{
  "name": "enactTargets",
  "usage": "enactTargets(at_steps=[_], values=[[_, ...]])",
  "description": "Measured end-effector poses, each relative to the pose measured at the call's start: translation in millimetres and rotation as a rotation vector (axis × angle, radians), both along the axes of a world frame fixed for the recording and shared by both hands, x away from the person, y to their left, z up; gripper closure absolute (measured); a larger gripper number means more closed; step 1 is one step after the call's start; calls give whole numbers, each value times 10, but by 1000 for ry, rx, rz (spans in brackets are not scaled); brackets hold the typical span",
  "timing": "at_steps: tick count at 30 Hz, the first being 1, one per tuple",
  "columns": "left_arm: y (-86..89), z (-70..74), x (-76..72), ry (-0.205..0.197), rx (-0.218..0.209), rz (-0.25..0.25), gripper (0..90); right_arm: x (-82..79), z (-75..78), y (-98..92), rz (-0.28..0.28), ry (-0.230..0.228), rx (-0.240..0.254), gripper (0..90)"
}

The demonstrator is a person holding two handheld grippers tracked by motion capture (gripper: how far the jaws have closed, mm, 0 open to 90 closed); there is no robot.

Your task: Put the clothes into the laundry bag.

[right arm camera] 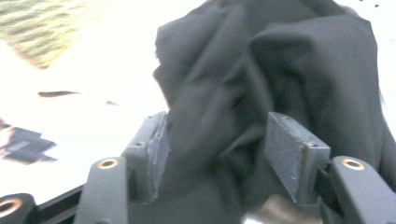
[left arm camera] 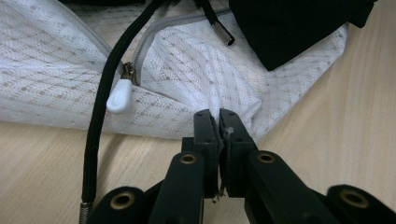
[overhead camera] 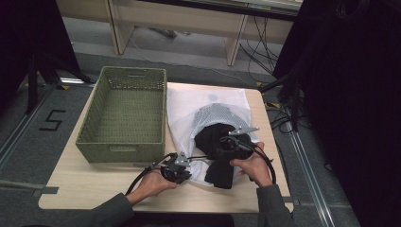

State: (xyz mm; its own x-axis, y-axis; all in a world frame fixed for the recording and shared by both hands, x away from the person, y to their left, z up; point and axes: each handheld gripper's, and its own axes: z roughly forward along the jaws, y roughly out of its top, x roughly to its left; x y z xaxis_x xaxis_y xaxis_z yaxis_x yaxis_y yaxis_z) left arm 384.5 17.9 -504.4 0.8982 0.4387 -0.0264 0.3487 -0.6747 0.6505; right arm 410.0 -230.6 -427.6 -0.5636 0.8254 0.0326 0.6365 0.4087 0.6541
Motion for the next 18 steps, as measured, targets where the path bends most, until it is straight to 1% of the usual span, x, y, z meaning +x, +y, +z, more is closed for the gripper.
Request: enactTargets(at_steps=[1,2,3,4,5,6,7,8,9,10,11,12,13,14,15,16,17,18], values=[[0,1,11,8,-1,-2,861,-140,-7,-16,63,60,-18,371],[0,1,11,8,-1,-2,860,-209,-43,-10,67,75,-22,372],[-1,1,12,8,-1,-1,860,-261,-88,-11,58,92,-40,372],[-1,1,12,8,-1,-1,860,-293,-145,-19,63,129,-74,369],[-2,2,12,6,1,-4,859,-325,-205,-9,41,200,-88,355],[-2,2,12,6,1,-4,858,-325,-205,-9,41,200,-88,355],[1,2,19,10,-3,-6,856,-308,-374,-40,49,237,-73,344],[1,2,19,10,-3,-6,855,-308,-374,-40,49,237,-73,344],[3,1,24,15,-4,-5,854,-304,-522,-25,43,290,-82,381],[-1,-3,17,20,-9,0,854,-290,-550,-20,60,266,-103,466],[-1,-3,20,12,-6,-9,855,-289,-549,-5,66,240,-119,576],[0,1,18,5,-3,-11,855,-278,-533,11,73,227,-138,673],[0,-2,19,5,-4,-13,855,-249,-520,13,91,188,-149,752],[0,-2,19,5,-4,-13,855,-249,-520,13,91,188,-149,752],[-1,-8,17,10,-7,-10,855,-196,-459,37,107,132,-144,821],[-1,-8,17,10,-7,-10,855,-196,-459,37,107,132,-144,821],[-3,-8,13,8,-9,-11,855,-186,-375,89,99,111,-115,865],[-3,-8,13,8,-9,-11,855,-186,-375,89,99,111,-115,865]])
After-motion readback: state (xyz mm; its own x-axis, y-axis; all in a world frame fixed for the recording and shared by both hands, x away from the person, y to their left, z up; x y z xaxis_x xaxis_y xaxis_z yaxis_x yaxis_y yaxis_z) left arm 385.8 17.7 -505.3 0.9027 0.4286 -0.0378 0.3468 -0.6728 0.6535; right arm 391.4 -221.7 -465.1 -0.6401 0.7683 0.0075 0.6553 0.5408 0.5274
